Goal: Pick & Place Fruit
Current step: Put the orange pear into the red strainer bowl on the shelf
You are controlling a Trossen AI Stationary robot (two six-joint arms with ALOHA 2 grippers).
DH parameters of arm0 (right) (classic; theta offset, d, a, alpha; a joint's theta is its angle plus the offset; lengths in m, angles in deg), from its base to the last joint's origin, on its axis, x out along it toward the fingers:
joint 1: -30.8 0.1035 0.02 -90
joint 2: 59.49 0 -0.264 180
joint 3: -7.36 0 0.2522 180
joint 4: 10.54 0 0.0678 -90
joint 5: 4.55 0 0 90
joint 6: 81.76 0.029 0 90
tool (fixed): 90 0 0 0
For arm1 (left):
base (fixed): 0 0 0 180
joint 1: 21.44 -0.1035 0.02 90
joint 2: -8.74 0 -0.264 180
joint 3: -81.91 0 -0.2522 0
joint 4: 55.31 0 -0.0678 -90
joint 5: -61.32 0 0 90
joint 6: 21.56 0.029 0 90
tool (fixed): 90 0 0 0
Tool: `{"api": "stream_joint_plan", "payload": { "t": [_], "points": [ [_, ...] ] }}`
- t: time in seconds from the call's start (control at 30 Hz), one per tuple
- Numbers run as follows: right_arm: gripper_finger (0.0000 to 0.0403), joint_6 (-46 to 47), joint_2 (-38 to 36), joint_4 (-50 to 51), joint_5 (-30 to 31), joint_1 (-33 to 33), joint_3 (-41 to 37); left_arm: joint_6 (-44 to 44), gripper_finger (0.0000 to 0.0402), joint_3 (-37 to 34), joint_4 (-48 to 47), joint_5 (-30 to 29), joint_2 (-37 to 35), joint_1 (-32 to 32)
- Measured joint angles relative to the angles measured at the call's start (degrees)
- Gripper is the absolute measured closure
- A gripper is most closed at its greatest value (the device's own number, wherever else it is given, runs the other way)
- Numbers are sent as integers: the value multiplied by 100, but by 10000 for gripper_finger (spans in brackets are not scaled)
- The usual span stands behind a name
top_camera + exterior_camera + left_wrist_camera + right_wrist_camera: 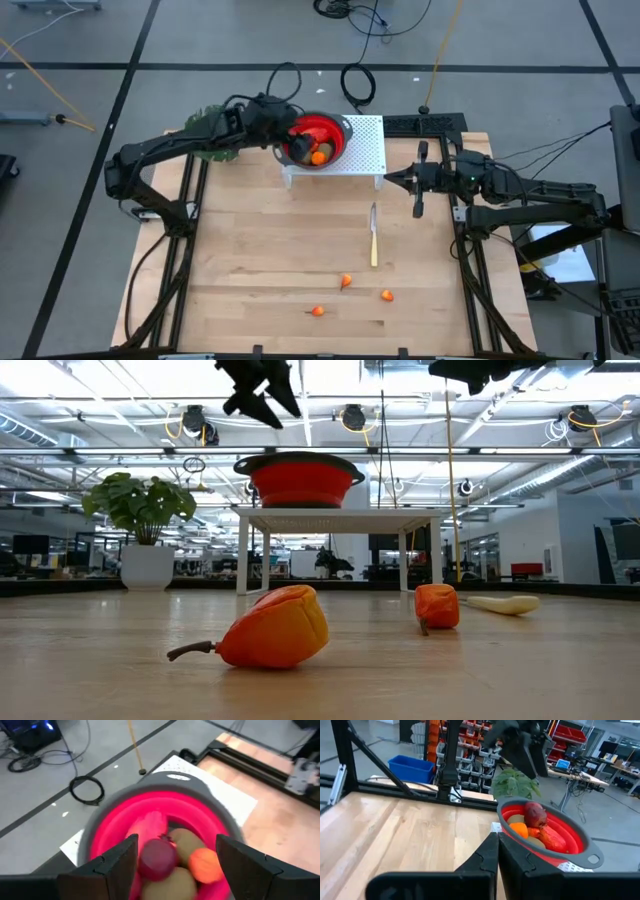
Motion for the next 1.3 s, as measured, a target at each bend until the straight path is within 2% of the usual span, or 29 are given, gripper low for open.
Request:
{"api": "stream_joint_plan", "payload": {
  "t": [0.17, 0.3, 0.67, 0.83, 0.97, 1.03, 1.2, 1.3],
  "points": [
    [402, -139, 2, 78, -1, -1, 1, -76, 137, 0, -29, -125, -138, 393],
    [402, -140, 2, 77, -14, 2, 2, -135, 162, 0, -32, -311, -133, 684],
    [402, -141, -6, 344, -30, 0, 2, -498, 296, 0, 101, -442, -133, 1273],
    [402, -144, -167, 483, -468, 2, 2, -576, 351, 0, 277, -446, -133, 1490],
    [402, -133, -360, 698, -491, 2, 2, -701, 389, 0, 455, -455, -133, 1682],
    [403, -107, -461, 813, -488, 2, -32, -720, 398, 0, 527, -466, -133, 1796],
    [403, 130, -840, 702, -491, 2, -450, -780, 383, 0, 536, -1047, -133, 2199],
    [403, 251, -1113, 706, -490, 2, -692, -780, 385, 0, 536, -1170, -133, 2416]
  ]
}}
